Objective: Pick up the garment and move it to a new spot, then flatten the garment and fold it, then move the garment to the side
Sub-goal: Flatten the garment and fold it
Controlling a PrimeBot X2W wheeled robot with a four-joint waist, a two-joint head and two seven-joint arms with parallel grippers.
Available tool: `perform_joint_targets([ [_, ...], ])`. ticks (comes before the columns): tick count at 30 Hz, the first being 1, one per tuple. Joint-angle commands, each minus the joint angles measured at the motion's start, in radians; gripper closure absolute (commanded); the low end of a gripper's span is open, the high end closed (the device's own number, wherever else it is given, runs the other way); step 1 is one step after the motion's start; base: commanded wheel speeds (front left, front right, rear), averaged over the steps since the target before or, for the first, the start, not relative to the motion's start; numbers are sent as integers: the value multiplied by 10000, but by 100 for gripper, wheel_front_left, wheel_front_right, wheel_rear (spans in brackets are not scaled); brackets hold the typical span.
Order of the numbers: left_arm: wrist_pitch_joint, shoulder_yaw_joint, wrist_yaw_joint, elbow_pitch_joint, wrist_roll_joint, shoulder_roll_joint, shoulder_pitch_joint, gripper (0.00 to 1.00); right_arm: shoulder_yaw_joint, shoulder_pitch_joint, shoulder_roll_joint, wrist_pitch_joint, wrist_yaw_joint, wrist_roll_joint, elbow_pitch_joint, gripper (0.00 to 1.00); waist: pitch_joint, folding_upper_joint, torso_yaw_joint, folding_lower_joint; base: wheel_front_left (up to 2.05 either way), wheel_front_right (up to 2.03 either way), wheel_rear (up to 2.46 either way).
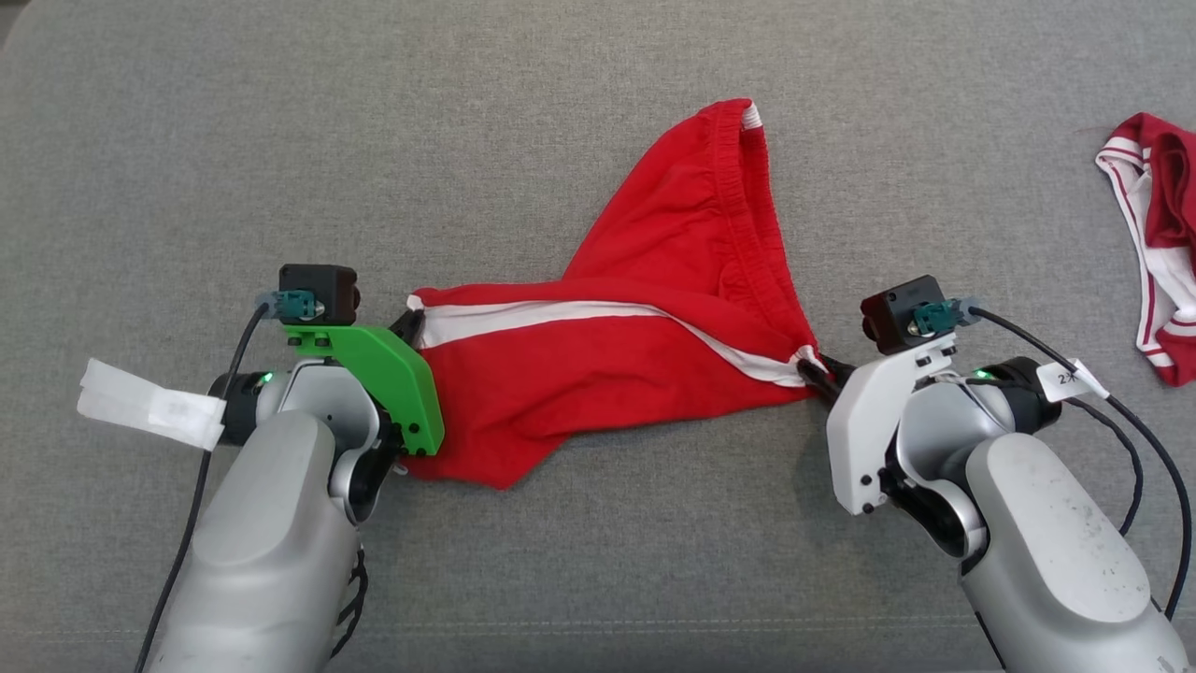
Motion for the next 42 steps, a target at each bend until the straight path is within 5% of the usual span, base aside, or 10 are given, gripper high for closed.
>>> perform_joint_targets([
  [1,28,-53,8,226,-45,23,158,100,21,-55,-36,-63,-12,-5,67,100,-16,0,8,-1,0,0,0],
  [12,-1756,332,-78,-339,-436,-82,62,100,-733,-75,237,-1174,-12,141,-150,100,-539,0,-90,-1,0,0,0],
  [23,-3549,949,-124,-1990,-612,287,-686,100,-1804,-921,1022,-1880,-11,1813,-537,100,-820,0,-577,-1,0,0,0],
  [34,-3084,1314,-404,-3085,-1456,898,-3465,100,-2890,-4633,1349,-2058,-9,2909,1480,100,873,0,-1178,-1,0,0,0],
  [42,-2833,1673,-432,-3573,-1606,1726,-7009,100,-2620,-8357,1325,-3520,-18,3313,3831,100,2477,0,-1272,-1,0,0,0],
])
